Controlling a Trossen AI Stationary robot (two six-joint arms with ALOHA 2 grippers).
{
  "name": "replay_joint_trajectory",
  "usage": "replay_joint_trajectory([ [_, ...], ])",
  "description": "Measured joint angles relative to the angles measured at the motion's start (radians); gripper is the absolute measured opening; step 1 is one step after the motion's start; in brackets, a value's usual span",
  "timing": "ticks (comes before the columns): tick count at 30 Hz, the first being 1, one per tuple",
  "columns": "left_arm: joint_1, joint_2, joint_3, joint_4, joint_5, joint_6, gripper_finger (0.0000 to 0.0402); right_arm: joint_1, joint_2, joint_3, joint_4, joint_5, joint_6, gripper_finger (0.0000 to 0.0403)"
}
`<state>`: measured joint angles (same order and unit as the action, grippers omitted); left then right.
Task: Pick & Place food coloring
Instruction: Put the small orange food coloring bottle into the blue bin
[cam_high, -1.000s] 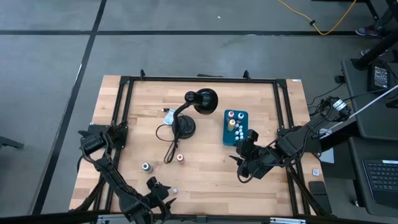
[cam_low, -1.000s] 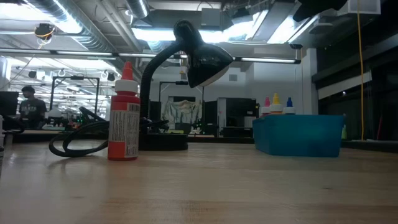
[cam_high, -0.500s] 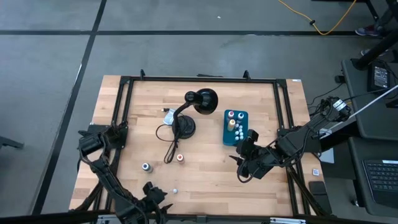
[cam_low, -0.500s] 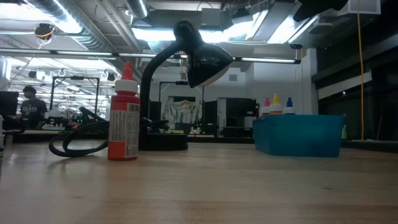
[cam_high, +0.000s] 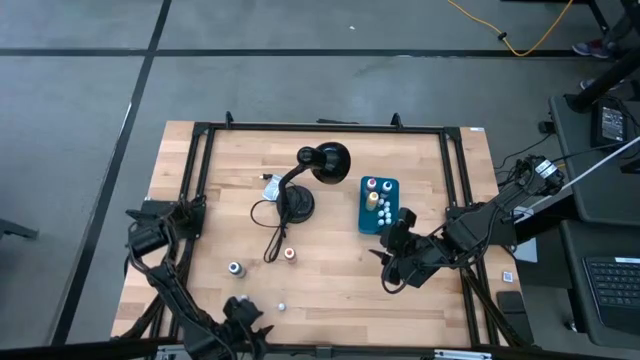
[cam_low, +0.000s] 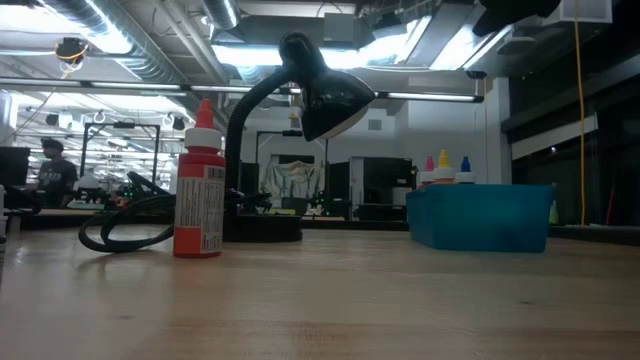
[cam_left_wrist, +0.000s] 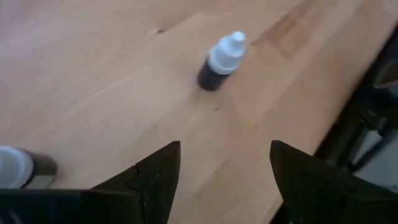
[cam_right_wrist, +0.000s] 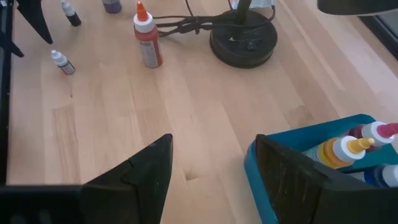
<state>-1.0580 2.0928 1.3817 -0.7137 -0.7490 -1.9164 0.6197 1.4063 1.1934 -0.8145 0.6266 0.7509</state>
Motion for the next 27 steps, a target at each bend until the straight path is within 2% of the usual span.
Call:
replay_joint_trajectory([
  [3,0.002,0.011,0.0,-0.021,0.001,-0.055,0.0239,0.0,0.0,0.0,-0.023,0.0,0.004,0.0228],
  [9,0.002,0.022,0.0,-0.03,0.027,-0.055,0.0239,0.0,0.0,0.0,-0.035,0.0,0.005,0.0228],
  [13,0.002,0.019,0.02,-0.113,0.06,-0.073,0.0239,0.0,0.0,0.0,-0.035,0.0,0.003,0.0228],
  [22,-0.047,0.017,0.12,-0.362,0.186,-0.261,0.0239,0.0,0.0,0.0,-0.036,0.0,0.005,0.0228],
  [27,-0.096,0.021,0.11,-0.391,0.168,-0.375,0.0239,0.0,0.0,0.0,-0.035,0.006,0.005,0.0228],
])
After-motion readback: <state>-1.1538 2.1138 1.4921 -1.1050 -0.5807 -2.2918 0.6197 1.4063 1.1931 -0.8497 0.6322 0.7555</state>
